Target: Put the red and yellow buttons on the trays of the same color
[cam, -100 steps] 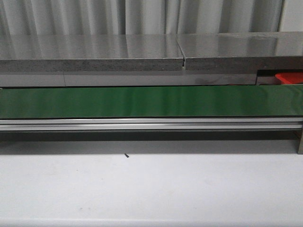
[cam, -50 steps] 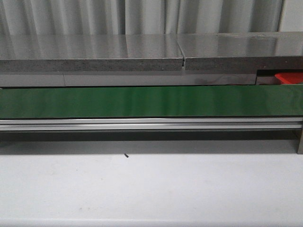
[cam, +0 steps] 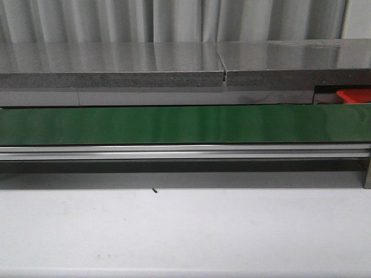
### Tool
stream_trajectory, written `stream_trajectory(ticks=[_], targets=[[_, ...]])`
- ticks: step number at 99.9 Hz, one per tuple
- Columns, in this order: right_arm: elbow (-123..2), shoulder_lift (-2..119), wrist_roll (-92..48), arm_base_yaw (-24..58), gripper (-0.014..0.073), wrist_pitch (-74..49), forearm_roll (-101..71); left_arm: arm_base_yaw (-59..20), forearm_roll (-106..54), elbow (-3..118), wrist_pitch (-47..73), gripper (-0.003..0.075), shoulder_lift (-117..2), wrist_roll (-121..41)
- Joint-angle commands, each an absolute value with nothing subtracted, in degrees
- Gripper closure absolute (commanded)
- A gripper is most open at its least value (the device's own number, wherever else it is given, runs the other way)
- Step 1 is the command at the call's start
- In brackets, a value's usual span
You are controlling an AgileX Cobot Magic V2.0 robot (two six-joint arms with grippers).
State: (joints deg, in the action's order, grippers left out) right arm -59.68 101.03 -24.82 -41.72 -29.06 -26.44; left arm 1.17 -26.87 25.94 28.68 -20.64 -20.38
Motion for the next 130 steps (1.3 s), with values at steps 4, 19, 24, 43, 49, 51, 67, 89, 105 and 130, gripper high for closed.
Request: stream_trajectory(ticks=[4, 19, 24, 43, 49, 51, 67, 89, 105, 130], targets=[[-60.7, 98.9, -25.3, -42.1, 0.0375, -28.7, -27.3, 0.8, -28.3, 27.4, 24.8, 0.0739, -21.0, -20.2], [-60.7, 98.5, -25.3, -42.1, 0.0160, -30.4, -27.3, 0.8, -28.3, 27.4, 24.8, 0.0739, -21.0, -20.2], [-60.7, 98.0, -25.3, -42.1, 0.0125, -30.4, -27.3, 0.8, -28.3, 27.4, 24.8, 0.0739, -21.0, -20.2], [-60.8, 93.1, -25.3, -42.1, 0.0120, -29.7, -27.5, 0.8, -28.3, 27.4, 24.8, 0.0739, -21.0, -20.2], [-60.8, 90.8, -25.3, -42.0, 0.0120, -29.1, -27.9, 0.8, -28.3, 27.4, 24.8, 0.0739, -21.0, -20.2], [-60.8, 89.9, -25.3, -42.0, 0.0120, -29.0, -28.3, 0.8, -28.3, 27.4, 24.8, 0.0739, -21.0, -20.2], [-60.8, 83.3, -25.4, -39.2, 0.0126, -27.4, -30.3, 0.8, -28.3, 27.4, 24.8, 0.0739, -21.0, -20.2], [-60.8, 73.4, -28.5, -26.3, 0.0127, -24.7, -29.9, 0.8, -28.3, 27.4, 24.8, 0.0739, -21.0, -20.2], [-60.6, 68.3, -28.8, -16.1, 0.0127, -24.8, -27.1, 0.8, -28.3, 27.4, 24.8, 0.0739, -21.0, -20.2], [-53.6, 60.9, -28.9, -5.0, 0.0170, -23.2, -23.8, 0.8, -28.3, 27.4, 24.8, 0.0739, -21.0, -20.2]])
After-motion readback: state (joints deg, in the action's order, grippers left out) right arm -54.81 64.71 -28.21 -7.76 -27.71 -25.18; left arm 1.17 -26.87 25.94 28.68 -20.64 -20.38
